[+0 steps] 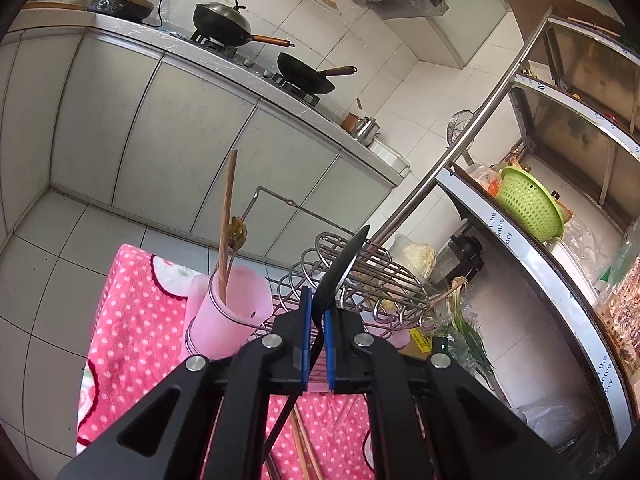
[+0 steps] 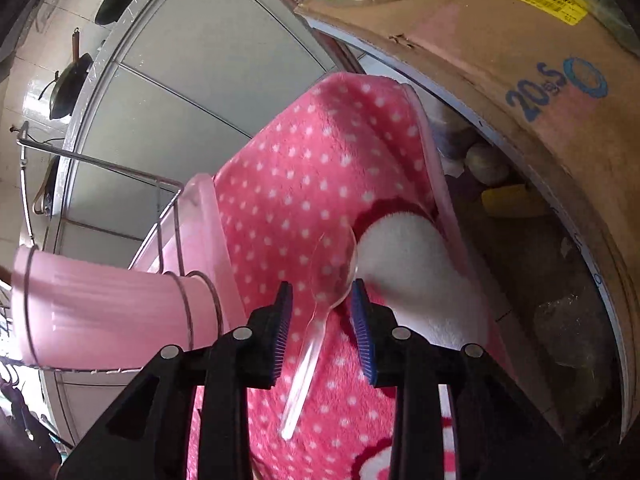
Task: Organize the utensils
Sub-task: 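Lift both spoons with both tools up above the rack, then carry the black and clear spoons over the pink cup with both tools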
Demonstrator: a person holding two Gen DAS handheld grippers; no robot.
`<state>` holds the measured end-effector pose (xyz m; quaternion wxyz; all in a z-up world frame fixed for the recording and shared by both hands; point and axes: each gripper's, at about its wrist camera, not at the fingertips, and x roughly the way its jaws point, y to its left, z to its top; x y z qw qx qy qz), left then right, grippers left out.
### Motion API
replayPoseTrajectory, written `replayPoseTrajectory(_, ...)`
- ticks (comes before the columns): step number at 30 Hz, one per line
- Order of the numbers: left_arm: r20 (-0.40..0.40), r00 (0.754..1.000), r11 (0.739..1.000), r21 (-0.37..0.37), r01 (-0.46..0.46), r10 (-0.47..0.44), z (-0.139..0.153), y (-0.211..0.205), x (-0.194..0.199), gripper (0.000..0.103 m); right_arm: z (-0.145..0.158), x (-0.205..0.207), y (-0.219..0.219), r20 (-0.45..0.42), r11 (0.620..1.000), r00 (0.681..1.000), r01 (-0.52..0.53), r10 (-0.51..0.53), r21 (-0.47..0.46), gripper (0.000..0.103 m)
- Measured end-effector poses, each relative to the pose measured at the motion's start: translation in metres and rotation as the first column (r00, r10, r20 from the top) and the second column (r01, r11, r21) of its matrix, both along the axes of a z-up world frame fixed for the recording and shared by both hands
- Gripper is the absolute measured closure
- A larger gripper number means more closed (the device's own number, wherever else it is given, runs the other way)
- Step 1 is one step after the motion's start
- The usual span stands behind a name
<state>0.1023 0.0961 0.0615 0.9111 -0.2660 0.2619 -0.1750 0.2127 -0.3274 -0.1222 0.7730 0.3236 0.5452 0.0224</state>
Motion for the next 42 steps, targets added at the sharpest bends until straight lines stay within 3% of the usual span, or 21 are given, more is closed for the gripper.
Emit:
replayPoseTrajectory(2,-0.008,1.000,1.000,-0.005,0.000,0.000,-0.003,0.001,0.002,0.098,-0.009,0.008,-0.001,-0.021,1.000,1.000,0.015,-0.015,-0.002,0.072)
replayPoseTrajectory(7,-0.028,1.000,1.000,-0.009,-0.003,0.003,-0.010,0.002,0.007,0.098,-0.011,0.012,-0.002,0.036,0.999,0.998,0.041,-0.042,0.008,0.073)
replayPoseTrajectory(9,-0.031,1.000,1.000,-0.011,-0.004,0.003,-0.012,0.002,0.007,0.098,-0.013,0.012,-0.003,0.049,0.999,0.998,0.039,-0.039,0.000,0.098)
replayPoseTrajectory(12,-0.031,1.000,1.000,-0.010,-0.003,0.002,-0.012,0.000,0.006,0.098,-0.015,0.003,-0.010,0.070,0.998,0.996,0.050,-0.053,0.046,0.098)
replayPoseTrajectory(16,-0.022,1.000,1.000,-0.008,-0.016,0.016,-0.008,-0.001,0.002,0.098,0.005,-0.019,-0.014,0.155,0.997,0.986,0.055,-0.064,0.060,0.099)
replayPoseTrajectory(20,-0.003,0.999,0.999,-0.022,-0.034,0.033,-0.002,0.000,-0.002,0.098,0.050,-0.052,-0.012,0.294,0.998,0.954,0.049,-0.059,0.040,0.100)
replayPoseTrajectory(23,0.018,0.999,0.998,-0.035,-0.044,0.044,0.005,-0.002,-0.006,0.098,0.090,-0.077,-0.010,0.412,0.999,0.911,0.048,-0.037,-0.016,0.100)
replayPoseTrajectory(31,0.139,0.985,0.994,-0.040,-0.101,0.106,0.033,-0.007,-0.022,0.098,0.193,-0.130,-0.004,0.697,0.991,0.717,0.084,0.011,-0.102,0.100)
replayPoseTrajectory(37,0.235,0.959,0.986,-0.093,-0.138,0.156,0.051,-0.005,-0.029,0.098,0.239,-0.139,0.009,0.812,0.985,0.582,0.116,0.037,-0.129,0.100)
replayPoseTrajectory(42,0.302,0.933,0.977,-0.136,-0.164,0.198,0.055,-0.002,-0.025,0.098,0.253,-0.133,0.029,0.849,0.979,0.524,0.131,0.066,-0.156,0.100)
